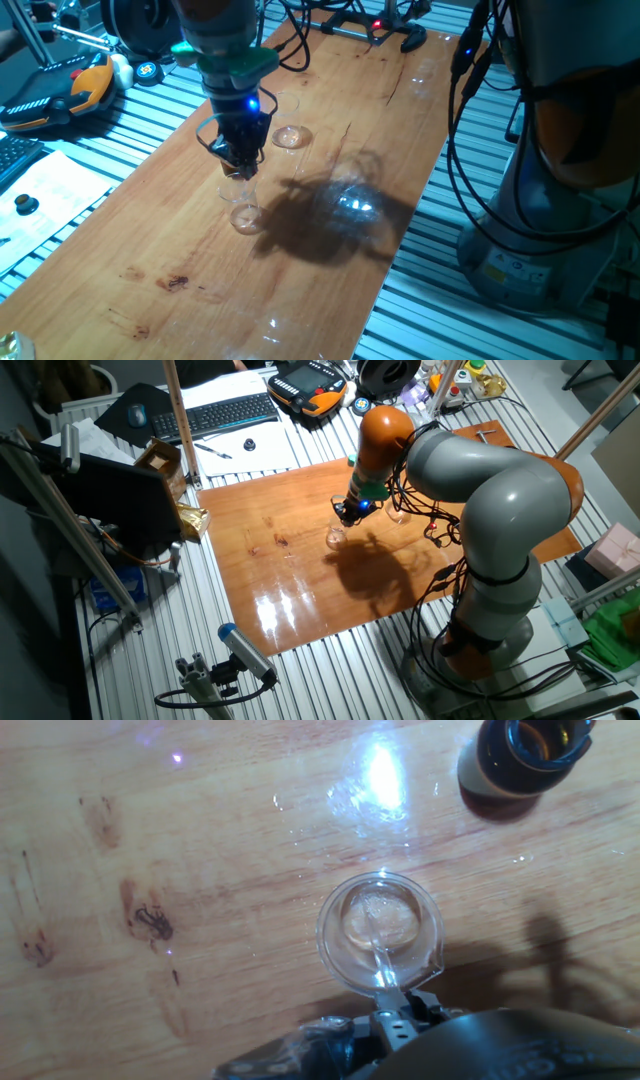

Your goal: Transfer liquid using a dropper

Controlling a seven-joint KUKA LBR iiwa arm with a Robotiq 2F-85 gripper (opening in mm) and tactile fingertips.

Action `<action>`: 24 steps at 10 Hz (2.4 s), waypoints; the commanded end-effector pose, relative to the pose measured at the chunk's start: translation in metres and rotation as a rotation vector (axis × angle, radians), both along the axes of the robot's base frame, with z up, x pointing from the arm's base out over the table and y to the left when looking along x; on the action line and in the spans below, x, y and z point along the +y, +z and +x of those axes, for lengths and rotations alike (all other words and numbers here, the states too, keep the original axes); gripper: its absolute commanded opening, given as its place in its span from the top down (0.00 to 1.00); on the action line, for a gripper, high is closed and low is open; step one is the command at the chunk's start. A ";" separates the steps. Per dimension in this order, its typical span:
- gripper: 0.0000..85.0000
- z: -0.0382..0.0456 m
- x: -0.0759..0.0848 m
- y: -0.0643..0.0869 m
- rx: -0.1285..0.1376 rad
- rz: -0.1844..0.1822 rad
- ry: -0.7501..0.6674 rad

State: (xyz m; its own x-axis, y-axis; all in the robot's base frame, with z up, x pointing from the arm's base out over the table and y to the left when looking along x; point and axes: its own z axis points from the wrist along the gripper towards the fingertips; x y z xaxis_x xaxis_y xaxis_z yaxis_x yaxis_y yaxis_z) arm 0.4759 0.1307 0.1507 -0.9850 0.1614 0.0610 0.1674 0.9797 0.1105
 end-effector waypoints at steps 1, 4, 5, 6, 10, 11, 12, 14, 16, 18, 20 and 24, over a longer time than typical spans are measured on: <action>0.90 0.0002 0.000 -0.001 -0.002 0.000 0.000; 0.85 0.0004 0.001 -0.003 0.002 0.003 -0.007; 0.86 0.0007 0.001 -0.005 0.002 0.003 -0.006; 0.86 0.0010 0.001 -0.005 0.000 0.003 -0.006; 0.78 0.0014 0.002 -0.006 0.004 0.001 -0.010; 0.75 0.0015 0.002 -0.006 0.007 0.000 -0.011; 0.71 0.0015 0.002 -0.006 0.006 -0.004 -0.014; 0.65 0.0015 0.002 -0.006 0.005 -0.007 -0.019; 0.60 0.0012 0.002 -0.003 0.000 -0.022 -0.020; 0.58 0.0022 0.001 0.004 0.000 -0.034 -0.017; 0.59 0.0049 -0.001 0.015 -0.003 -0.069 0.009; 0.85 0.0162 -0.017 0.042 -0.013 -0.109 0.075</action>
